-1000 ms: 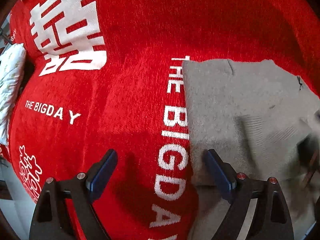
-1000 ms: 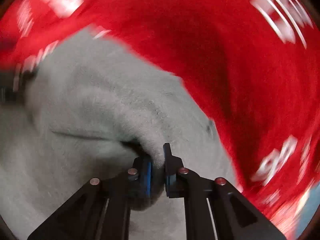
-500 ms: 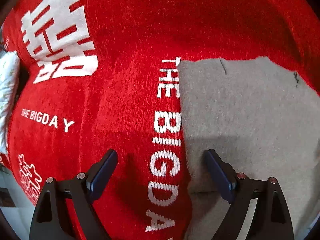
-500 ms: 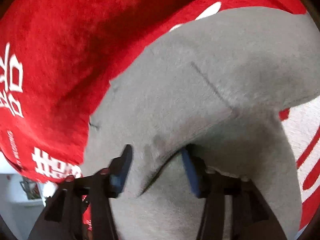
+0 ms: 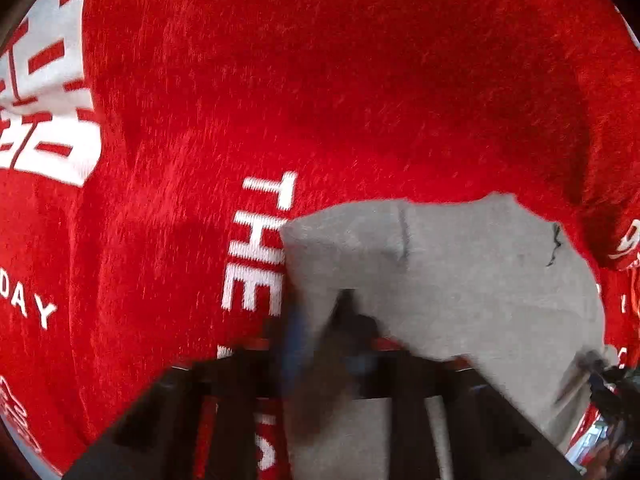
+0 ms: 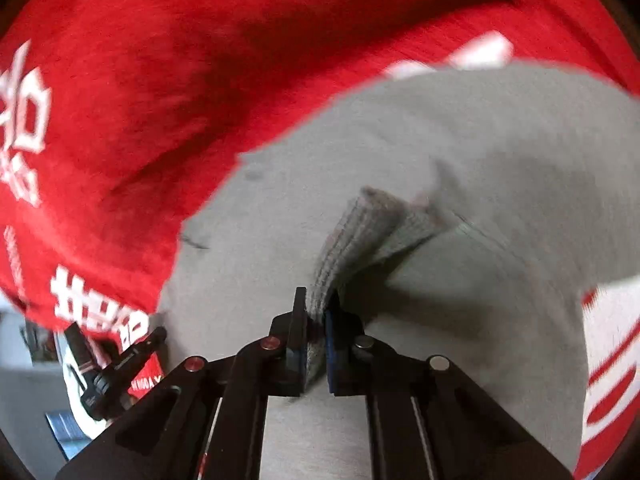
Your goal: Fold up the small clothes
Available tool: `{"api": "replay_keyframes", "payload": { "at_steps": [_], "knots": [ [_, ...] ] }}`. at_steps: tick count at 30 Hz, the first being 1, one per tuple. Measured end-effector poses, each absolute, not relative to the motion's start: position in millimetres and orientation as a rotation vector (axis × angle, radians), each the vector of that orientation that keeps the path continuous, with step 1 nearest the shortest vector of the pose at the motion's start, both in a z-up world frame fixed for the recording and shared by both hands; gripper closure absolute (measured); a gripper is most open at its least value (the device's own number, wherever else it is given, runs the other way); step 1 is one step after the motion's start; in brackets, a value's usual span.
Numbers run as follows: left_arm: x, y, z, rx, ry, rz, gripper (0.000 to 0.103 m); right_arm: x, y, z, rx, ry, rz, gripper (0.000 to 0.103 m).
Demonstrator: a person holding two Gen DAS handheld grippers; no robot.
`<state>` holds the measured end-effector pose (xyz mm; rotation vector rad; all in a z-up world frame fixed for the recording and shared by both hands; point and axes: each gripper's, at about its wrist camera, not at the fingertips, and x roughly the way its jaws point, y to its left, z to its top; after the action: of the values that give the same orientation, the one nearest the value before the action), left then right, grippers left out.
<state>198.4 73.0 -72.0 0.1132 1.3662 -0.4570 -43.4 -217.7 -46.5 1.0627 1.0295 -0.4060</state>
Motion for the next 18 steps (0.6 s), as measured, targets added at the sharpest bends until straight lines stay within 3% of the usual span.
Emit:
{"api": "replay_keyframes", "payload": {
  "at_steps": [4, 13, 18],
  "knots": [
    [198, 85, -66, 0.105, 1.325, -0.449, 0.092, -30, -217, -31, 0.996, 0.986, -0.351, 0.095],
    [204, 98, -69, 0.184, 1.295, -0.345, 0.092, -89, -230, -71, 1.167, 1.033, -0.532, 0.096],
    [192, 118, -49, 0.229, 1.266, -0.329, 0.092, -92, -234, -53, 1.021, 1.117, -0.691, 0.079]
  ]
}}
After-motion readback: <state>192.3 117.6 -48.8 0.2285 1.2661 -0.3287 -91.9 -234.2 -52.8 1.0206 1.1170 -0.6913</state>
